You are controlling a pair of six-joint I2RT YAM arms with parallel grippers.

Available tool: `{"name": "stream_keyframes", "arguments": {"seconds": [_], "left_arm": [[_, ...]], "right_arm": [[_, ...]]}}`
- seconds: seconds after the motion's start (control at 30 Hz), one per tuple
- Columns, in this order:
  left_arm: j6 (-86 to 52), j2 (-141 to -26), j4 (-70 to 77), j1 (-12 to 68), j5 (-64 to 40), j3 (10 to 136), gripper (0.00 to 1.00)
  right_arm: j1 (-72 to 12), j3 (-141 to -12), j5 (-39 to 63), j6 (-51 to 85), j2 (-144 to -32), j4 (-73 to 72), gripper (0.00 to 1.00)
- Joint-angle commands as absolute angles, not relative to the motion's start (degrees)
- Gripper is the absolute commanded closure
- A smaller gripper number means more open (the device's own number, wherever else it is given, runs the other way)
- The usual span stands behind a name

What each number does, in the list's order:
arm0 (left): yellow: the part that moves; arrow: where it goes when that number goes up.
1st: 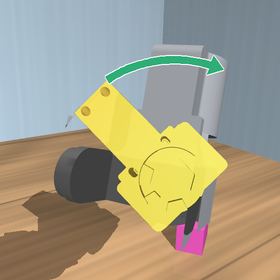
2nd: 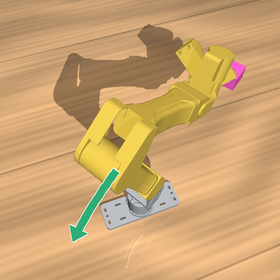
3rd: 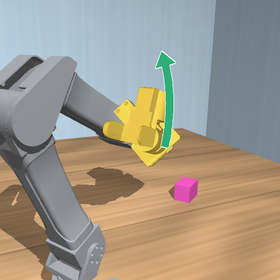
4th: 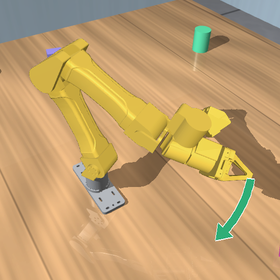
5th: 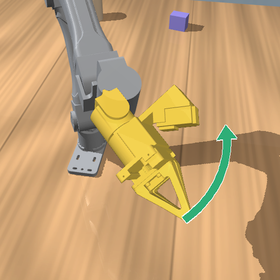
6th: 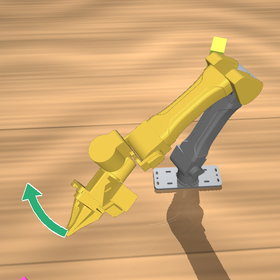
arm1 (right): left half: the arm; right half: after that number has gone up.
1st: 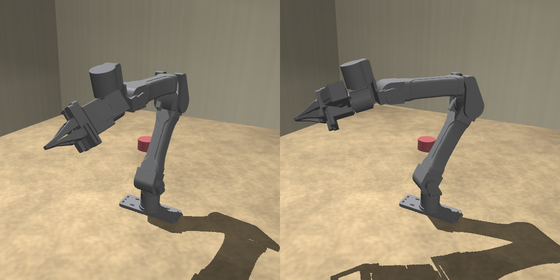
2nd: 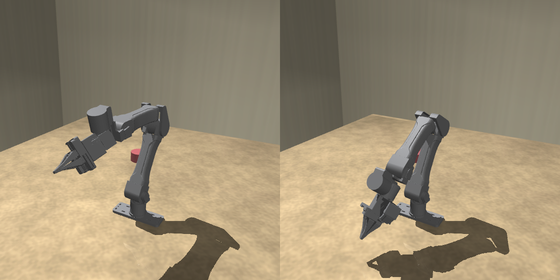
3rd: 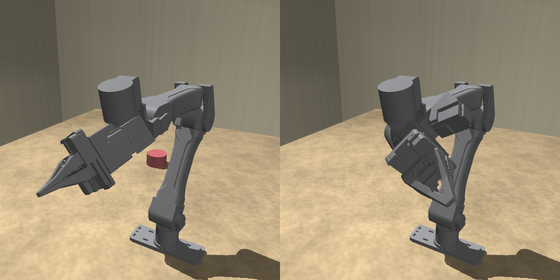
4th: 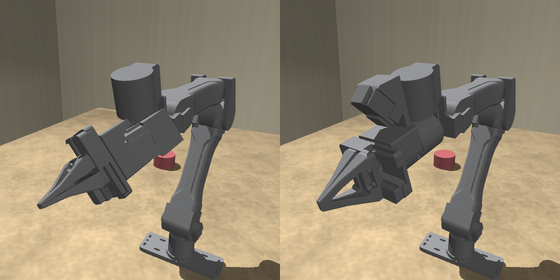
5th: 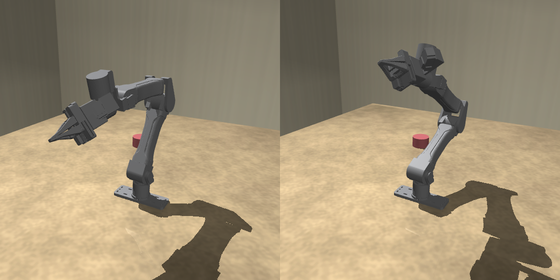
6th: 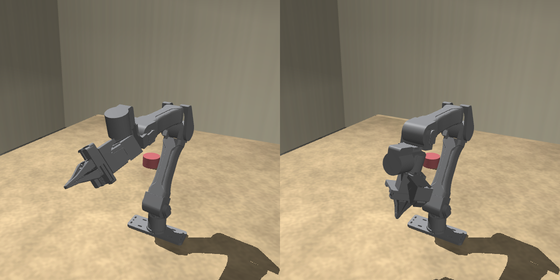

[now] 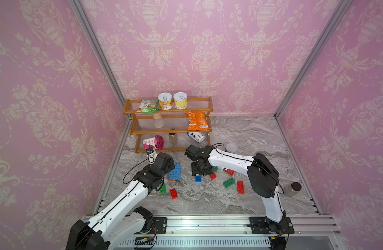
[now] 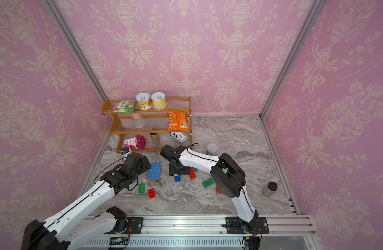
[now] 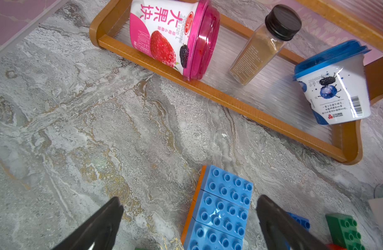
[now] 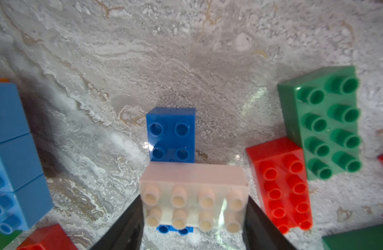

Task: Assemble a rectangle with lego
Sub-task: Assemble the lego brick with the lego brick.

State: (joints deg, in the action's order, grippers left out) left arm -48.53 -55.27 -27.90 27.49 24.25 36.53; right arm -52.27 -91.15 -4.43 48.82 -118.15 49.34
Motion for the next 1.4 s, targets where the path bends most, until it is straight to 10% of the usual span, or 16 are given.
{"name": "stream_keyframes", "arguments": {"seconds": [0.0, 0.7, 1.37], "left_arm": [[-48.2, -55.2, -28.7, 27.0, 24.0, 36.1, 0.01], [-47.8, -54.7, -29.5, 27.0, 23.7, 36.8, 0.01], [-47.0, -53.2, -30.1, 27.1, 25.4, 37.8, 0.01]], "right_arm": [[-53.1, -88.0, -3.7, 48.6, -120.8, 55.8, 0.94], [-54.4, -90.6, -5.5, 48.3, -117.1, 54.6, 0.18], [-50.2, -77.9, -14.1, 55.6, -98.0, 56.4, 0.18]]}}
